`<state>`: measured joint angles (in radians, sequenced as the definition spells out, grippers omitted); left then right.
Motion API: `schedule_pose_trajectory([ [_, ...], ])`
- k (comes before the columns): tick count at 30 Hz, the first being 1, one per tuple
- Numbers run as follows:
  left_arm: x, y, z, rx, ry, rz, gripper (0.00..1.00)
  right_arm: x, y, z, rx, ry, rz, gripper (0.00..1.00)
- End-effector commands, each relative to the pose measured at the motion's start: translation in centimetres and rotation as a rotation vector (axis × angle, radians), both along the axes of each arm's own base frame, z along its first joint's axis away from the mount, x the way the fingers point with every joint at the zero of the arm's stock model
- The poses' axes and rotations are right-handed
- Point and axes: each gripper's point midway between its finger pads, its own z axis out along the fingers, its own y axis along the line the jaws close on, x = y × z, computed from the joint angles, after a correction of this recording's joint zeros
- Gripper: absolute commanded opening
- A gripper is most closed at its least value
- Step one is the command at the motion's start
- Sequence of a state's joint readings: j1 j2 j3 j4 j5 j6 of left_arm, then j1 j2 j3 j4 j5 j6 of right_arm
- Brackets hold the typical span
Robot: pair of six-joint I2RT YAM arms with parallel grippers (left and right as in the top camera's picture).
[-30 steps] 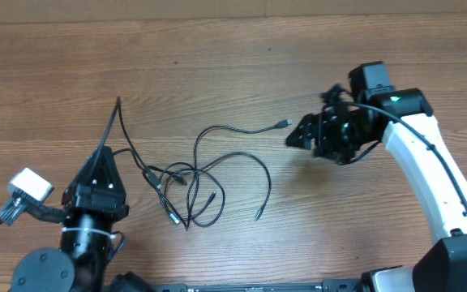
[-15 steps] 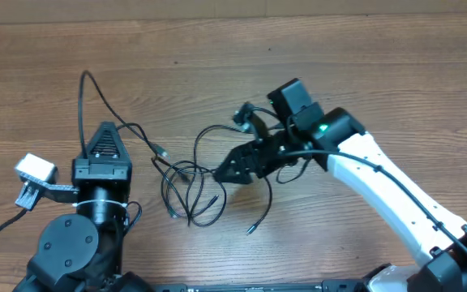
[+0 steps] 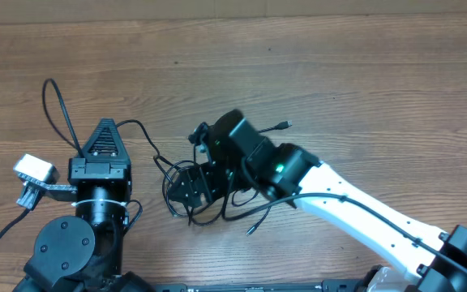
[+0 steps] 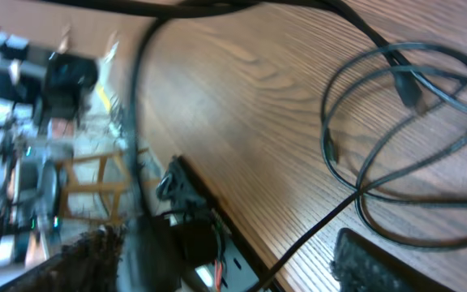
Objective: Untangle cables
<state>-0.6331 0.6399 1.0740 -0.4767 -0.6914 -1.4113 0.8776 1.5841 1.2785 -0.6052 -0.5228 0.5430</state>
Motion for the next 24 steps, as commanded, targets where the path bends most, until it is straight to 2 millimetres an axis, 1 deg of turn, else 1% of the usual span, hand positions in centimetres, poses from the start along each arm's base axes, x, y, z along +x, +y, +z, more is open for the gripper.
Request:
schedule_pose_trajectory([
  [1, -0.3, -0.1, 0.9, -0.026, -0.025, -0.024, 0.04, 0.7, 0.7, -2.3, -0.071, 0.026, -0.126, 0.73],
  [2, -0.3, -0.3, 1.0, -0.029, -0.028, -0.032, 0.04, 0.8, 1.0, -2.7, -0.078, 0.027, -0.131, 0.60],
  [3, -0.3, -0.4, 1.1, -0.032, -0.033, -0.041, 0.04, 1.0, 1.0, -3.2, -0.092, 0.028, -0.148, 0.51],
  [4, -0.3, -0.7, 1.3, -0.035, -0.038, -0.054, 0.04, 1.4, 0.8, -3.9, -0.117, 0.031, -0.179, 0.40],
  [5, -0.3, -1.0, 1.5, -0.039, -0.044, -0.072, 0.04, 1.7, 0.5, -4.4, -0.141, 0.034, -0.203, 0.27],
  [6, -0.3, -1.2, 1.6, -0.034, -0.050, -0.085, 0.04, 2.1, 0.0, -5.1, -0.172, 0.038, -0.238, 0.15],
  [7, -0.3, -1.2, 1.7, -0.019, -0.054, -0.088, 0.04, 2.7, -0.8, -5.8, -0.214, 0.041, -0.283, 0.08],
  [8, -0.3, -1.2, 1.9, 0.008, -0.058, -0.087, 0.04, 3.2, -1.8, -6.4, -0.257, 0.040, -0.329, 0.04],
  [9, -0.4, -1.1, 2.1, 0.039, -0.064, -0.083, 0.04, 3.9, -3.1, -7.1, -0.308, 0.037, -0.384, 0.04],
  [10, -0.4, -1.0, 2.3, 0.081, -0.070, -0.079, 0.04, 4.8, -4.9, -7.8, -0.374, 0.030, -0.456, 0.04],
  [13, -0.7, -0.3, 3.7, 0.199, -0.101, -0.049, 0.04, 7.3, -11.3, -9.2, -0.573, -0.002, -0.665, 0.04],
  [16, -1.1, 0.8, 4.7, 0.222, -0.115, 0.005, 0.04, 9.6, -18.5, -9.7, -0.749, -0.017, -0.831, 0.04],
  [18, -1.5, 1.8, 5.3, 0.230, -0.119, 0.052, 0.04, 10.8, -22.9, -9.7, -0.827, 0.004, -0.931, 0.04],
  [22, -2.4, 4.0, 6.6, 0.269, -0.119, 0.162, 0.04, 12.6, -29.8, -9.8, -0.886, 0.071, -1.061, 0.04],
  [23, -2.6, 4.5, 6.8, 0.275, -0.118, 0.185, 0.04, 13.0, -31.2, -9.8, -0.892, 0.082, -1.082, 0.04],
  [24, -3.0, 5.2, 7.1, 0.285, -0.112, 0.222, 0.04, 13.4, -33.1, -9.7, -0.899, 0.100, -1.116, 0.04],
])
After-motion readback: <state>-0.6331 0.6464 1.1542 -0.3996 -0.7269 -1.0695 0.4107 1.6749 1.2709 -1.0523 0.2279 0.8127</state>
